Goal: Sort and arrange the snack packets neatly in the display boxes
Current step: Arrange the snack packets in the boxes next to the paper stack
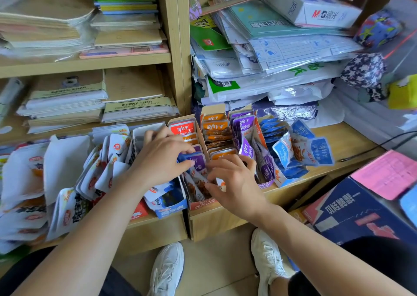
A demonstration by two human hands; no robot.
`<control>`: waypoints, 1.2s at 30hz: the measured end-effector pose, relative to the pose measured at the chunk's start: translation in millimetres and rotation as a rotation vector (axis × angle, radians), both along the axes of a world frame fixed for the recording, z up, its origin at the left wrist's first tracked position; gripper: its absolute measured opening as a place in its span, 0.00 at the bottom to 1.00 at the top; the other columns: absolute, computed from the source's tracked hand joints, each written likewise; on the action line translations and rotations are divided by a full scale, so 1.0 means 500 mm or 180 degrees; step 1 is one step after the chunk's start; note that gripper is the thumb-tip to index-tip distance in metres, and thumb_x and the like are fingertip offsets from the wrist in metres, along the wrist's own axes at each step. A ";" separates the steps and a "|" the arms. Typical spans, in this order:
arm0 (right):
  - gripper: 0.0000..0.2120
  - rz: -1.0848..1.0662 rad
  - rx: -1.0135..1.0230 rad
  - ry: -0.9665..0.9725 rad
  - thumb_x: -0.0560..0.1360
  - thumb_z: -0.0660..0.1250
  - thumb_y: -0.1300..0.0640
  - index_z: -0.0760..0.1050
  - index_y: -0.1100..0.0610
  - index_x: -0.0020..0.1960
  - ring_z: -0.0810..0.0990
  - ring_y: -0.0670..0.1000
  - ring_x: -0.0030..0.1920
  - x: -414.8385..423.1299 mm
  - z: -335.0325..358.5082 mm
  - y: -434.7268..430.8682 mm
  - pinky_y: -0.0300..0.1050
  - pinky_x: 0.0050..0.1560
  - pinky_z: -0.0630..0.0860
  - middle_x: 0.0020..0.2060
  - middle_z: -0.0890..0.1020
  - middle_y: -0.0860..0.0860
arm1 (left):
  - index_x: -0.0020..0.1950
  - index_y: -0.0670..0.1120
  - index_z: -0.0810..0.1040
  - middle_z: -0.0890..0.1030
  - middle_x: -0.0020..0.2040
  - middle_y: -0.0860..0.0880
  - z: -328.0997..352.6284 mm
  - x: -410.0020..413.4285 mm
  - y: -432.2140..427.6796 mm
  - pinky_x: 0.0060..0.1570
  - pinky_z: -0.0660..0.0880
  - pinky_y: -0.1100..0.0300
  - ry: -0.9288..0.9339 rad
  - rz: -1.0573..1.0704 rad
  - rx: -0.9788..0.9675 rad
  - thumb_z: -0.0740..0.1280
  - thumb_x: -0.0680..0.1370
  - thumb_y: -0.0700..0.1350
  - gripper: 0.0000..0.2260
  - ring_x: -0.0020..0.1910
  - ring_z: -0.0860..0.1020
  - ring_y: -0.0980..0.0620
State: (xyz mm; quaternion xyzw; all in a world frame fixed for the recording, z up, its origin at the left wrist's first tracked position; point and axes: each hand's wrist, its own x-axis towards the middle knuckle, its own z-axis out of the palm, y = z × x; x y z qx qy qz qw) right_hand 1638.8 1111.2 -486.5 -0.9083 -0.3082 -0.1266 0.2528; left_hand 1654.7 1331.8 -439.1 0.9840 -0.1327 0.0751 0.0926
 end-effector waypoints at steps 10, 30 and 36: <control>0.08 -0.0394 0.0599 0.0226 0.72 0.76 0.46 0.79 0.46 0.46 0.75 0.44 0.50 0.010 0.024 0.024 0.47 0.52 0.55 0.39 0.82 0.38 | 0.43 0.61 0.80 0.77 0.46 0.63 0.001 -0.018 0.012 0.55 0.55 0.56 -0.0122 -0.0112 -0.1041 0.73 0.74 0.57 0.03 0.54 0.67 0.69; 0.08 -0.1553 0.2276 -0.0630 0.81 0.67 0.57 0.82 0.59 0.46 0.83 0.46 0.36 0.036 0.142 -0.125 0.43 0.32 0.79 0.36 0.83 0.45 | 0.46 0.61 0.84 0.80 0.47 0.68 0.006 -0.027 0.020 0.66 0.50 0.57 0.0064 -0.0269 -0.0561 0.53 0.69 0.66 0.22 0.57 0.73 0.68; 0.11 -0.1072 0.0780 -0.0492 0.80 0.65 0.56 0.80 0.57 0.41 0.76 0.52 0.27 0.070 0.096 -0.121 0.49 0.26 0.71 0.29 0.80 0.51 | 0.38 0.60 0.84 0.81 0.40 0.66 -0.010 -0.021 0.023 0.67 0.53 0.55 -0.0122 -0.0185 -0.0497 0.54 0.71 0.71 0.23 0.50 0.75 0.68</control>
